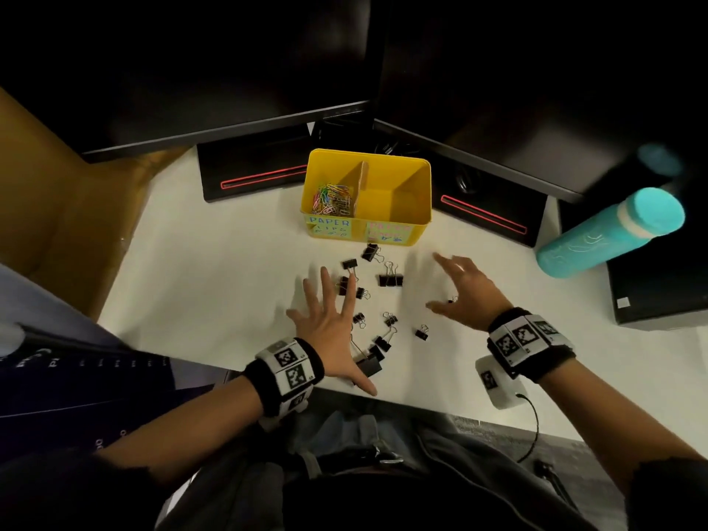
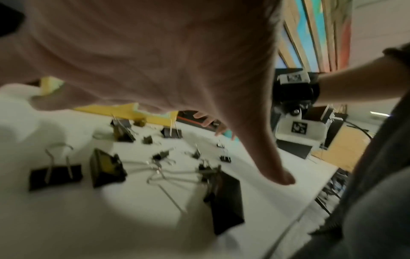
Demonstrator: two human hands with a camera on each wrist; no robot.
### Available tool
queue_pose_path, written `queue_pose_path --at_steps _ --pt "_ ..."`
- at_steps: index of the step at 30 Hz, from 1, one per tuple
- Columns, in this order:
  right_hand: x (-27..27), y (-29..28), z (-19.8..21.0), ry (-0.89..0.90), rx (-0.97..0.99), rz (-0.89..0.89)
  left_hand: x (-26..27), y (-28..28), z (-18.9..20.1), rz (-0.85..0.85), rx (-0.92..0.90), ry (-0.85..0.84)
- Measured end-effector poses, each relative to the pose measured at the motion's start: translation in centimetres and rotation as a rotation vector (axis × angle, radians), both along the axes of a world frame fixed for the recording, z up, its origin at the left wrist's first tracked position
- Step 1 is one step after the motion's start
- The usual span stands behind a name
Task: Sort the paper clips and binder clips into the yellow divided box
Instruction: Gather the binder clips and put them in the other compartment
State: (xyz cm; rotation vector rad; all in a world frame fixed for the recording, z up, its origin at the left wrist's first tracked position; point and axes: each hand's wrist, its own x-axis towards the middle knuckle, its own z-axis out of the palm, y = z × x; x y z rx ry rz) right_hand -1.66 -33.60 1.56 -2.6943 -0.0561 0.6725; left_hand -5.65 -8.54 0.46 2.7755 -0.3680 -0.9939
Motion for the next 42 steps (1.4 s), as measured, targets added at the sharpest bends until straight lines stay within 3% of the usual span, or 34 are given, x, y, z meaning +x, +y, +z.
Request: queue_pose_path --at_steps 2,4,8,10,15,18,21,24,28,32,38,42 --pt "-0.6 -0.7 0.0 0.184 -0.176 -0.006 -0.2 -0.4 -0.6 0.029 0.026 -0.004" --pt "-1.3 -0.4 -0.6 0.239 -0.267 0.028 0.2 -0.9 -1.1 0.077 0.007 -0.018" --pt "-1.3 3.0 -1.7 0.214 -0.106 -0.091 2.7 -0.1 -1.4 0.164 -0.075 -0.084" --pt "-0.8 4.8 -2.0 0.185 -0.031 -0.066 3.9 0.9 -0.9 0.211 -0.088 -0.089" --pt "1.5 4.3 -0.8 0.194 -0.034 -0.023 4.9 5.2 0.4 0.333 0.008 0.083" --pt "0.9 4.0 -0.5 0.279 -0.116 -0.014 4.3 6.2 0.0 0.369 -0.100 0.219" --pt "0.2 6.3 -1.6 0.198 0.014 -0.048 4.3 4.2 -1.2 0.418 -0.246 0.189" --pt "1.0 9.0 -2.2 0.093 0.113 -0.045 5.0 1.4 -1.9 0.413 -0.267 0.116" --pt "2.0 10.5 -1.9 0.035 0.152 -0.017 5.5 -0.5 -1.8 0.393 -0.199 -0.038" --pt "1.6 9.9 -2.3 -0.039 0.134 0.005 5.9 1.1 -1.6 0.413 -0.284 -0.161" --pt "1.7 8.2 -2.1 -0.178 0.253 -0.063 7.5 3.7 -1.2 0.504 -0.456 -0.142" --pt "2.9 7.5 1.4 -0.325 0.345 -0.054 7.8 3.7 1.0 0.526 -0.562 -0.110"
